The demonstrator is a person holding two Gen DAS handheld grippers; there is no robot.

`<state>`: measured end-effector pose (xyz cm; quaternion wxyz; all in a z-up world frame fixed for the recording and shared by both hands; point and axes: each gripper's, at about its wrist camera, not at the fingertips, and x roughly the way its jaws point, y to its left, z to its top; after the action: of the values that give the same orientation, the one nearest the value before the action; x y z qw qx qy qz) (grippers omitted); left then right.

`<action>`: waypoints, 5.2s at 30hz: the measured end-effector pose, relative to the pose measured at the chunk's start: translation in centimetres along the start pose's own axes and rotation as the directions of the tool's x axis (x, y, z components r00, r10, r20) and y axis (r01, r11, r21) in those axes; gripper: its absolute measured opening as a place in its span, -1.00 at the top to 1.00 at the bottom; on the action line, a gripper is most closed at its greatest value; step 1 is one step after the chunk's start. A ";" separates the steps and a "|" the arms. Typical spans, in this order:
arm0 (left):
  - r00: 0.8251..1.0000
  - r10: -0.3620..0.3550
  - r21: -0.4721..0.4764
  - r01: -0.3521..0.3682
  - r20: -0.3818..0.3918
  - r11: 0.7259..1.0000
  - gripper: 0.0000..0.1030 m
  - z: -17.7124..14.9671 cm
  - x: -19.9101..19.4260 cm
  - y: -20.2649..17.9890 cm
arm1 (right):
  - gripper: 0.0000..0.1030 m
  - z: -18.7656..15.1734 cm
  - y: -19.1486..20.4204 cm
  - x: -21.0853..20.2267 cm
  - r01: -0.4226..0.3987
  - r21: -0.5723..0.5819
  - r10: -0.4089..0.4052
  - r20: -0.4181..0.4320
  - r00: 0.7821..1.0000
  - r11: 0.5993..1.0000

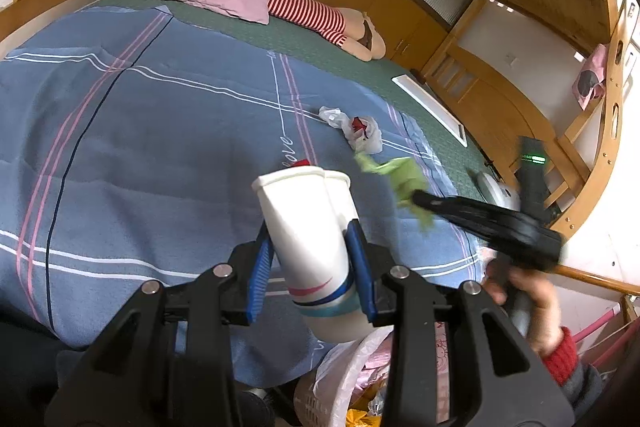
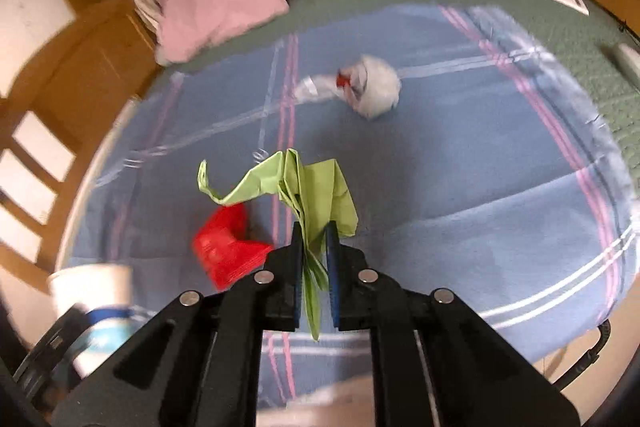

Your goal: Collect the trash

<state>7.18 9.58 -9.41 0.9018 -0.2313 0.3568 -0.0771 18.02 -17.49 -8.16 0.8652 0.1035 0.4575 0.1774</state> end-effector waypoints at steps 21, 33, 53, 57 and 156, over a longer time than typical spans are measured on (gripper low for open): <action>0.955 -0.258 0.068 0.270 -0.147 0.960 0.28 -1.2 0.4 -2.4 | -0.50 -11.8 -3.9 -13.3 -0.091 -0.059 0.088 -0.045 0.995 0.994; 0.772 -0.316 0.341 0.555 -0.552 0.759 -0.61 -9.1 2.9 -12.6 | -0.50 -9.8 -8.1 -16.1 -0.058 0.154 0.034 0.151 0.988 0.986; 0.918 0.157 -0.007 -0.171 -0.363 0.985 -0.13 3.0 18.9 -0.4 | -0.50 -5.6 -7.5 -11.2 -0.002 0.156 -0.013 0.095 0.995 0.988; 0.912 0.188 0.062 -0.178 -0.364 0.982 0.44 2.4 19.2 -0.4 | -0.50 -1.3 -6.4 -7.6 0.023 0.126 -0.038 0.116 0.993 0.992; 0.984 0.095 0.401 -0.027 -0.151 0.916 -0.77 -8.0 -6.5 -13.2 | -0.62 -12.0 -1.4 -22.3 0.153 0.055 -0.160 0.155 0.975 0.987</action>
<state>-2.67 -2.97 -4.32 0.8988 -0.0249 0.4151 -0.1388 -3.13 -27.53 1.45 0.9077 0.0994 0.3976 0.0903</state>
